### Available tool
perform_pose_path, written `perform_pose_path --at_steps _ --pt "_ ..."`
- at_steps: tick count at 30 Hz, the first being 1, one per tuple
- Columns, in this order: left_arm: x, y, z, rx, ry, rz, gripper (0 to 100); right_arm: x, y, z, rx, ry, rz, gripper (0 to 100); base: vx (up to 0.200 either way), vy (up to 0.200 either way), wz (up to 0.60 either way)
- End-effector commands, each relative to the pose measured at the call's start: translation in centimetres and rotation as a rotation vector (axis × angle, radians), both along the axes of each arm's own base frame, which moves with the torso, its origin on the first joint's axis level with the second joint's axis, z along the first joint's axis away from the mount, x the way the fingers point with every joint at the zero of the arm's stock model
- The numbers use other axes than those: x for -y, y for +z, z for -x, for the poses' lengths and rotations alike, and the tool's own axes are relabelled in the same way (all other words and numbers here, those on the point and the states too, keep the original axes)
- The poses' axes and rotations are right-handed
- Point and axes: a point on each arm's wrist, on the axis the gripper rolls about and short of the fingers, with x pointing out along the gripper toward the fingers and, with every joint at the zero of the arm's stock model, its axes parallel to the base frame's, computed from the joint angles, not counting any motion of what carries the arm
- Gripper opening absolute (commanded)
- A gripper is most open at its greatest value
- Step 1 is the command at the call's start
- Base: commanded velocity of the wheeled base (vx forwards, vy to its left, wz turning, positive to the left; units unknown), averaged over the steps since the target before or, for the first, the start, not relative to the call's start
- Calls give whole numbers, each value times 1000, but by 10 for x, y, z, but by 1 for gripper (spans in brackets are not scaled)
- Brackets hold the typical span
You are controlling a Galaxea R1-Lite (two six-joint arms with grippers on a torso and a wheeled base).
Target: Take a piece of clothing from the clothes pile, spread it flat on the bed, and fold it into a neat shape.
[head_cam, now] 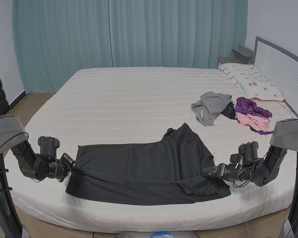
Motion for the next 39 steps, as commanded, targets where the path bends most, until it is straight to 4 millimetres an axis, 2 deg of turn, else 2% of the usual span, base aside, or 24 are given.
perform_pose_path --at_steps 1,6,7,16,21,26,28,29,31,39 --pt "1 -1 1 -4 -3 -1 0 -1 -10 -5 -7 16 14 100 0 0 0" --pt "1 -1 1 -4 -3 -1 0 -2 -14 -8 5 38 28 100 0 0 0" --pt "1 -1 1 -4 -3 -1 0 -2 -16 -8 3 41 31 0 0 0 0" --pt "2 -1 2 -5 -7 -2 0 2 -14 -5 10 51 50 0 0 0 0" --pt "2 2 5 -4 -7 -2 0 12 7 -4 56 18 29 0 0 0 0" --pt "2 12 17 0 -17 -12 0 17 24 11 71 22 9 0 0 0 0" --pt "2 12 17 0 -17 -12 0 17 24 11 71 22 9 0 0 0 0" --pt "2 19 25 8 -36 -32 0 21 36 22 84 27 -4 0 0 0 0" --pt "2 24 31 14 -52 -47 0 23 42 29 89 32 -14 0 0 0 0" --pt "4 45 58 11 -76 -67 0 26 59 57 95 43 -29 0 0 0 0"
